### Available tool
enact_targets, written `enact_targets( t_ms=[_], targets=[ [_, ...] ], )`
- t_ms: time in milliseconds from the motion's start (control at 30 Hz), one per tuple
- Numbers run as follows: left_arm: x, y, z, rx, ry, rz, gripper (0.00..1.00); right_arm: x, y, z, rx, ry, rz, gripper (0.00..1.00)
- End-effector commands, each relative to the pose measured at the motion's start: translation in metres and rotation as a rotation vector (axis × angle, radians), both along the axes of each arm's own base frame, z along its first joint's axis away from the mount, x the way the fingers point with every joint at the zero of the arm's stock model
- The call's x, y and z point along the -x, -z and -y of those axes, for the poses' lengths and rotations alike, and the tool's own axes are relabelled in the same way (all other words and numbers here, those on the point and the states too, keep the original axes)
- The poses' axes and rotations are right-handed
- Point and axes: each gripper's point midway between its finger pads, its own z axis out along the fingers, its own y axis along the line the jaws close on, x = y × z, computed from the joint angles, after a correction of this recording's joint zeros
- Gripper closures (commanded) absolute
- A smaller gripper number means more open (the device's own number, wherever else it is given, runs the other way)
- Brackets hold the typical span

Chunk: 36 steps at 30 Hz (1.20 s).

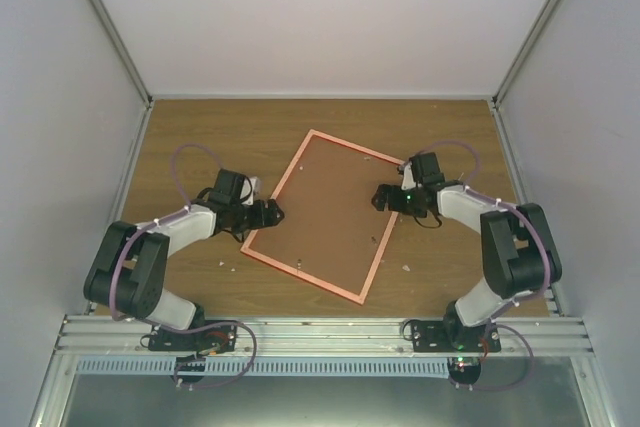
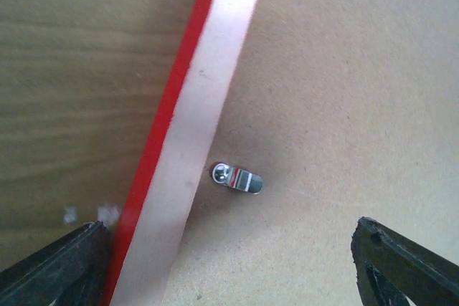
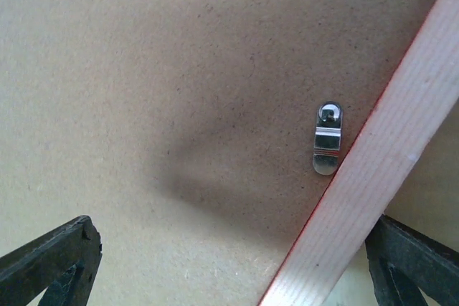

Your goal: Take the photo out of the frame

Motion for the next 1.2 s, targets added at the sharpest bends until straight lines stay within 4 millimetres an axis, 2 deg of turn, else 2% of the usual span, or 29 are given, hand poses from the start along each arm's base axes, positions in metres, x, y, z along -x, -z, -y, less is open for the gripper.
enact_targets(
  t_ms=[0, 200, 400, 467, 567, 667, 700, 800, 1067, 1167],
  targets=[
    [0.033, 0.007, 0.023, 0.056, 0.053, -0.067, 0.08, -0.032, -0.016, -0.029, -0.068, -0.099, 0.075, 0.0],
    [0.053, 0.009, 0.036, 0.06, 0.078, -0.068, 0.09, -0.065, -0.018, -0.044, -0.052, -0.164, 0.113, 0.0],
    [0.053, 0.004, 0.036, 0.052, 0.066, -0.049, 0.08, -0.105, -0.021, -0.048, 0.005, -0.192, 0.157, 0.0],
    [0.053, 0.002, 0.034, 0.044, 0.058, -0.045, 0.09, -0.113, -0.022, -0.05, 0.013, -0.196, 0.162, 0.0],
    [0.055, 0.002, 0.028, 0.018, 0.042, -0.047, 0.09, -0.114, -0.025, -0.046, 0.046, -0.183, 0.167, 0.0],
    [0.058, 0.004, 0.02, -0.024, 0.019, -0.047, 0.11, -0.102, -0.03, -0.037, 0.111, -0.167, 0.173, 0.0],
    [0.059, 0.006, 0.017, -0.04, 0.012, -0.05, 0.12, -0.096, -0.037, -0.035, 0.133, -0.161, 0.188, 0.0],
    [0.064, 0.01, 0.01, -0.084, -0.003, -0.06, 0.15, -0.07, -0.044, -0.031, 0.195, -0.157, 0.203, 0.0],
    [0.072, 0.021, 0.008, -0.162, 0.001, -0.08, 0.34, 0.018, -0.051, -0.065, 0.247, -0.294, 0.273, 0.0],
    [0.073, 0.019, 0.01, -0.177, 0.001, -0.077, 0.41, 0.043, -0.054, -0.075, 0.276, -0.347, 0.313, 0.0]
  ],
)
